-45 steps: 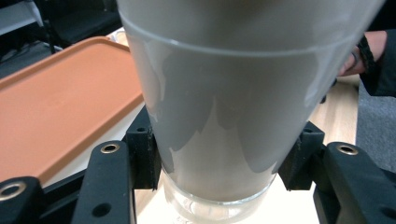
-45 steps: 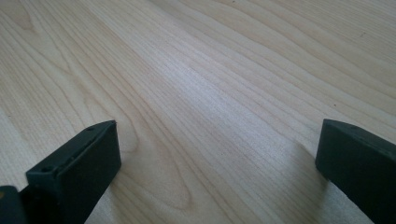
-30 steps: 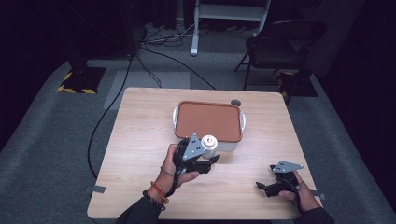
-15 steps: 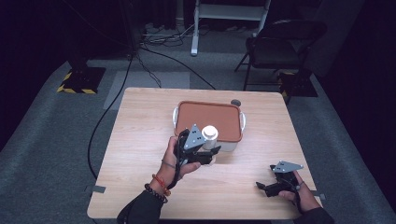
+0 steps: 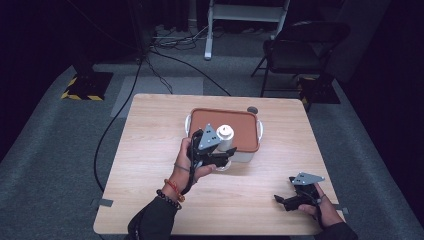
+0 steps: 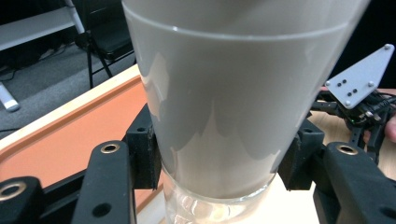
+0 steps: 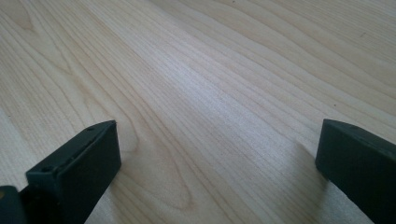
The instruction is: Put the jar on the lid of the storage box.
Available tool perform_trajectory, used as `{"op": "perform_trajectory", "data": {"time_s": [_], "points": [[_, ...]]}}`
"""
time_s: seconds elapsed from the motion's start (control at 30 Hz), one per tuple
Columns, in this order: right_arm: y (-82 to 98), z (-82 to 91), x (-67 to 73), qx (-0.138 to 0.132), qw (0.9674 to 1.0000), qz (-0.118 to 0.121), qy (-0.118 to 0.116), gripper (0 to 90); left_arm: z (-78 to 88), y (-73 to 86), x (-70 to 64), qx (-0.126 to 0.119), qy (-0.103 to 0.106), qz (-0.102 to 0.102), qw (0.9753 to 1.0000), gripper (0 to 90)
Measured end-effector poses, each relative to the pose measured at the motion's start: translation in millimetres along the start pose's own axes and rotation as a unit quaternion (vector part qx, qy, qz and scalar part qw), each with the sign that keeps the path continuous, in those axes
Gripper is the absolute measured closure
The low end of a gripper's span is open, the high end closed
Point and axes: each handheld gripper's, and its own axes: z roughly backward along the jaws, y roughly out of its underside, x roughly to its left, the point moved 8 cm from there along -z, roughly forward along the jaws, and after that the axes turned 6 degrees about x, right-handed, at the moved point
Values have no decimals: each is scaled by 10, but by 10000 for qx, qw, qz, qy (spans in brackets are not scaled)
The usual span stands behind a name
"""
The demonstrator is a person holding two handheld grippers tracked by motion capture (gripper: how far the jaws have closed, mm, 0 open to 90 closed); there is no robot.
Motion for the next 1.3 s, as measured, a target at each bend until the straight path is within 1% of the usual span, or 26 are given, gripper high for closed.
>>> {"op": "perform_trajectory", "data": {"time_s": [0.13, 0.17, 0.27, 0.5, 0.57, 0.63, 1.1, 1.2, 1.3], "points": [[0, 0, 0, 0, 10000, 0, 0, 0, -14, -41, 37, -1, -13, -8, 10000, 432], [0, 0, 0, -1, 10000, 0, 0, 0, -19, -52, 45, -13, -2, 20, 10000, 432], [0, 0, 0, 0, 10000, 0, 0, 0, -37, -82, 80, -9, -55, 10, 10000, 432], [0, 0, 0, -1, 10000, 0, 0, 0, -83, -157, 162, -27, -116, 65, 9999, 432], [0, 0, 0, -1, 10000, -1, 0, 0, -91, -184, 181, -65, -105, 40, 9999, 432], [0, 0, 0, 0, 10000, 0, 0, 0, -101, -205, 206, -82, -112, 68, 9999, 432], [0, 0, 0, -1, 10000, -1, 0, 0, -244, -313, 380, -2, -251, 169, 9995, 432], [1, 0, 0, -1, 10000, 1, -1, 0, -265, -345, 415, 30, -317, 171, 9993, 432], [1, 0, 0, 0, 10000, 0, -2, 0, -284, -369, 448, 31, -331, 237, 9992, 432]]}}
